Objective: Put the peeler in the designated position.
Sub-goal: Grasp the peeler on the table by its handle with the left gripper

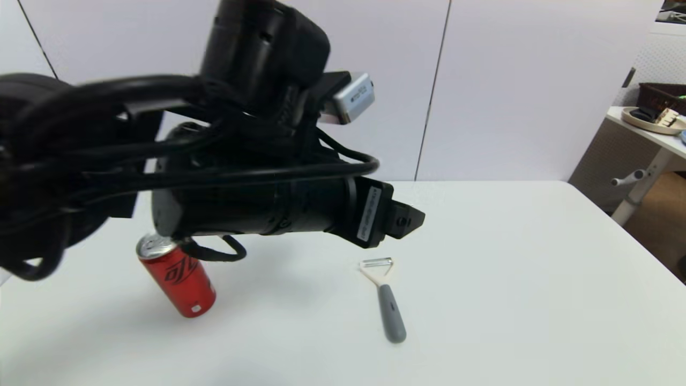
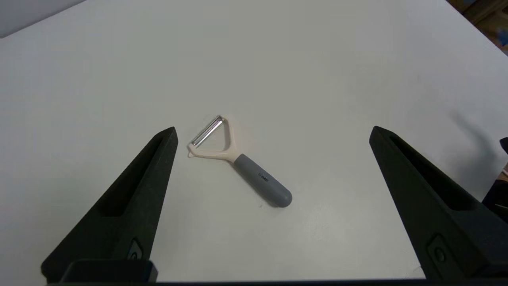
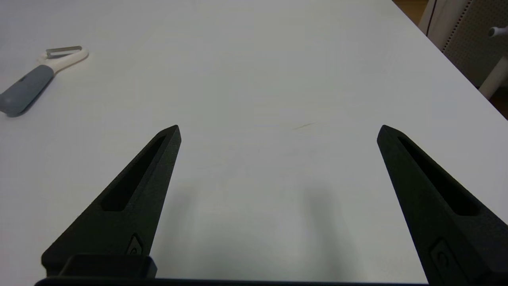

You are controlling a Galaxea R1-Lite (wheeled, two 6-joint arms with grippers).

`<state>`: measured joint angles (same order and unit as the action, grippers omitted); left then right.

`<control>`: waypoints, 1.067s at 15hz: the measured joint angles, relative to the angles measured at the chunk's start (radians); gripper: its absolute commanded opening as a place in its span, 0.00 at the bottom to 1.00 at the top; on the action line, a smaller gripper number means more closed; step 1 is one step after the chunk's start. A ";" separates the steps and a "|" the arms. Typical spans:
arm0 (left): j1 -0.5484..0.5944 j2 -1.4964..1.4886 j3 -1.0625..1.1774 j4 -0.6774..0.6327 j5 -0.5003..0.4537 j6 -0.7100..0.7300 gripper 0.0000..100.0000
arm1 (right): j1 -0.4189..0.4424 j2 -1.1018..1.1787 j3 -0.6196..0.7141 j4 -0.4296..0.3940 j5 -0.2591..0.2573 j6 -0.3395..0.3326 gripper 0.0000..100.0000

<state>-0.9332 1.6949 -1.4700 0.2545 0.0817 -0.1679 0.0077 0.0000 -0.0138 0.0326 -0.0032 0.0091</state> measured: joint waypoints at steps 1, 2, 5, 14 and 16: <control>-0.005 0.022 0.000 0.000 0.029 -0.021 1.00 | 0.000 0.000 0.000 0.000 0.000 0.000 1.00; -0.017 0.044 0.000 -0.001 0.076 -0.059 1.00 | 0.000 0.000 0.000 0.000 0.000 0.000 1.00; -0.067 0.103 -0.009 0.001 0.214 -0.237 1.00 | 0.000 0.000 0.000 0.000 0.000 0.000 1.00; -0.114 0.222 -0.015 0.168 0.390 -0.594 1.00 | 0.000 0.000 0.000 0.000 0.000 0.000 1.00; -0.116 0.239 -0.017 0.210 0.408 -0.592 1.00 | 0.000 0.000 0.000 0.000 0.000 0.000 1.00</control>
<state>-1.0491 1.9338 -1.4866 0.4647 0.4896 -0.7596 0.0081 0.0000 -0.0138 0.0330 -0.0032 0.0089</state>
